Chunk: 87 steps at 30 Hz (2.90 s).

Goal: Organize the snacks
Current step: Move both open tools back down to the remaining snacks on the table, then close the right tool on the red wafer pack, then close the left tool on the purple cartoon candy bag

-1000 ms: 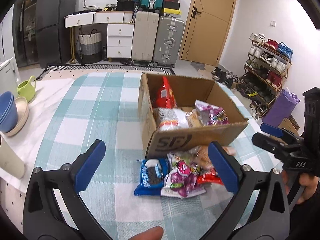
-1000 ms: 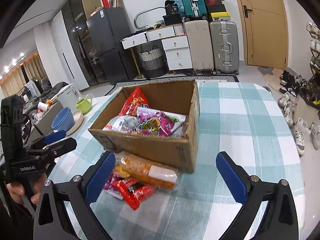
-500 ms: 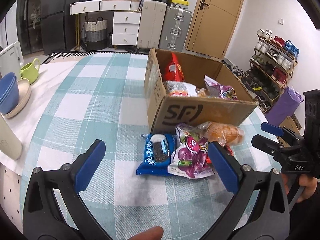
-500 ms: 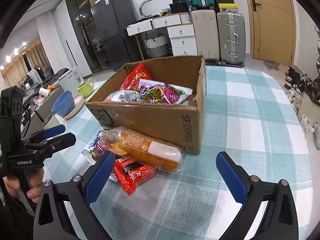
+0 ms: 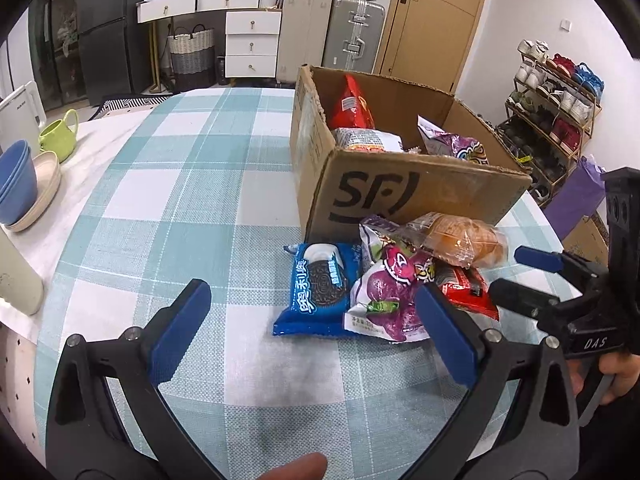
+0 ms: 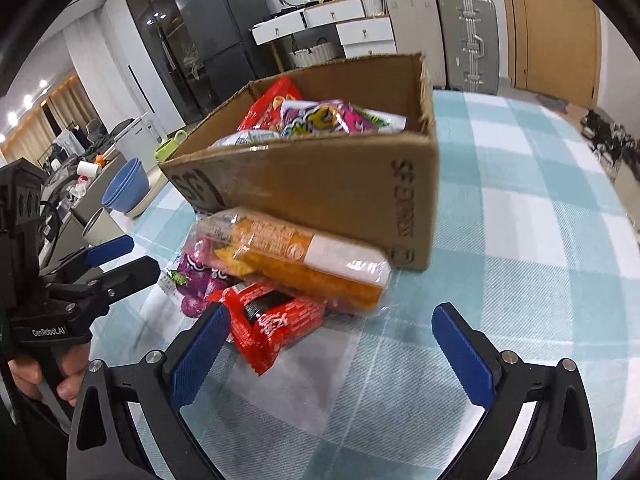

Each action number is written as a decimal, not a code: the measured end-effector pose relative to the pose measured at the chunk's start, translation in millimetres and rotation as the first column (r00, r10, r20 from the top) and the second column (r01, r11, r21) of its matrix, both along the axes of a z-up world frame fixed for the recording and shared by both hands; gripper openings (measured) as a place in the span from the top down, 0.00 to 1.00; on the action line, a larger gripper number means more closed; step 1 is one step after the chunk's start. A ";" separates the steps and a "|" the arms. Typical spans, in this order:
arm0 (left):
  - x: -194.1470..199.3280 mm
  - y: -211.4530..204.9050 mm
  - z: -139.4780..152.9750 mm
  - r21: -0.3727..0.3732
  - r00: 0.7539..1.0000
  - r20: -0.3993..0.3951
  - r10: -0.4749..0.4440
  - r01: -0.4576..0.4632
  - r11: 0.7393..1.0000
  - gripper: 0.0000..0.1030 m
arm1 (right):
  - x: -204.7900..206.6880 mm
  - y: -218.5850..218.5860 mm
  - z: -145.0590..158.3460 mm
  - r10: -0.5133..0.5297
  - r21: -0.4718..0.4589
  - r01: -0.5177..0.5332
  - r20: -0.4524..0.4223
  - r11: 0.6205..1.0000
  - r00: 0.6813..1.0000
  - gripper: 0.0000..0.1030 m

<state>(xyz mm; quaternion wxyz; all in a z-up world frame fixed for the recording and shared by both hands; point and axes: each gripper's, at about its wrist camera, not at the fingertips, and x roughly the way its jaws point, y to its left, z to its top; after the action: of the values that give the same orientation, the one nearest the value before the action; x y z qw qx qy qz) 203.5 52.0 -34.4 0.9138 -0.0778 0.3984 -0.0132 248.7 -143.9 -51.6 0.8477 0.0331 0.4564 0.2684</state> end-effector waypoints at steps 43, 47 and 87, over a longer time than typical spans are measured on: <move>-1.2 1.3 -18.0 -0.023 0.999 -0.036 -0.009 0.008 1.000 0.01 | -4.3 43.6 -18.5 0.054 0.016 -0.054 -0.016 0.998 0.998 0.44; -0.4 -1.6 -18.5 -0.028 0.999 -0.038 -0.017 0.016 0.999 0.01 | -12.5 32.1 -17.3 0.068 0.018 -0.068 -0.011 0.998 0.998 0.47; 13.5 -65.6 -32.8 0.173 0.980 -0.022 -0.199 0.200 0.964 0.53 | -55.9 -19.3 -10.8 0.001 0.048 -0.001 -0.002 0.999 1.000 0.48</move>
<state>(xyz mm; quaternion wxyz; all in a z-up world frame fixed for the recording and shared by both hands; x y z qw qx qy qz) 217.0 -13.7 -67.3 0.9104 0.0430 0.4056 -0.0699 192.8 -163.2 -62.4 0.8460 0.0536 0.4508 0.2795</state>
